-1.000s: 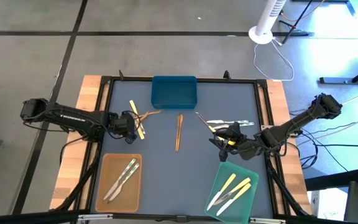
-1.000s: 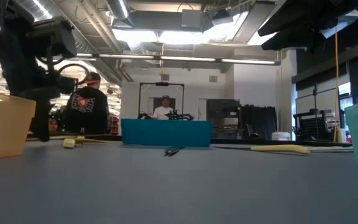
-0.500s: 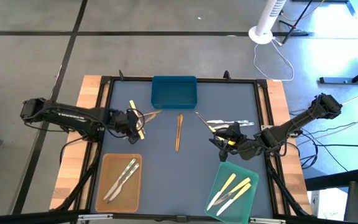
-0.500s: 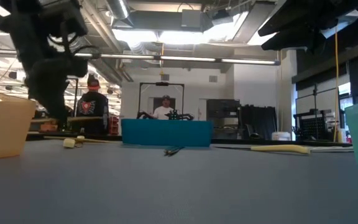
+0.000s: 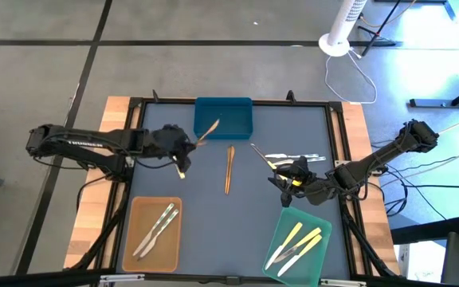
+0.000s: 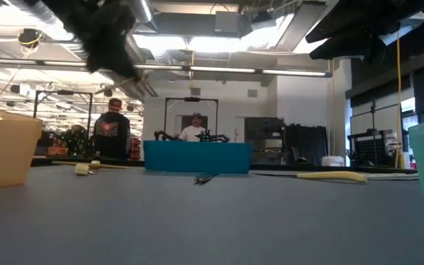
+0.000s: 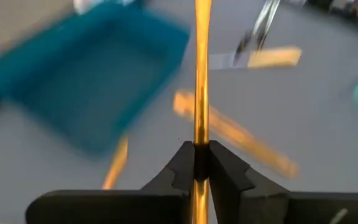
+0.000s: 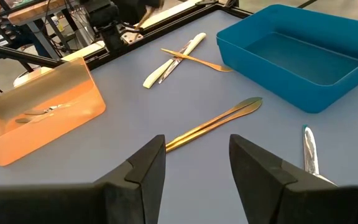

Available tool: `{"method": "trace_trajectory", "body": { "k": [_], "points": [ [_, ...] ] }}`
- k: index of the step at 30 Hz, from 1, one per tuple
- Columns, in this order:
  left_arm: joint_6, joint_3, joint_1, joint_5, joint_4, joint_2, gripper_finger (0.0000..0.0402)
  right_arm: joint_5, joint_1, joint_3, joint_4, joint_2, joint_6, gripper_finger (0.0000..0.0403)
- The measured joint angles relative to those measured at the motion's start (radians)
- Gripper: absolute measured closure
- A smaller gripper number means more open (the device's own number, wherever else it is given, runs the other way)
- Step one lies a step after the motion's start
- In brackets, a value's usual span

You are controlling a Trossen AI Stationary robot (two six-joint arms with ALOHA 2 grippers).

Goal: Sort silverware by color (type)
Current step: Put the gold knife into the blue bin

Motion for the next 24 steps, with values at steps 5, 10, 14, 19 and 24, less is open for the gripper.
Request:
{"method": "trace_trajectory", "body": {
  "k": [5,10,14,19,24],
  "points": [
    [0.185,0.021,0.028,-0.037,0.276,0.028,0.0379,0.0,0.0,0.0,0.0,0.0,0.0,0.024],
    [0.359,0.05,0.068,-0.035,0.457,0.11,0.0378,0.0,0.0,0.0,0.002,0.0,0.0,0.0239],
    [0.486,0.097,0.103,-0.029,0.491,0.205,0.0378,0.0,0.0,0.0,0.001,0.0,0.0,0.0239],
    [0.58,0.142,0.161,-0.028,0.492,0.324,0.0377,0.0,0.0,0.0,0.001,0.0,0.0,0.024],
    [0.685,0.15,0.226,-0.029,0.491,0.434,0.0377,0.0,0.0,0.0,0.0,0.0,0.0,0.0239]
  ]
}}
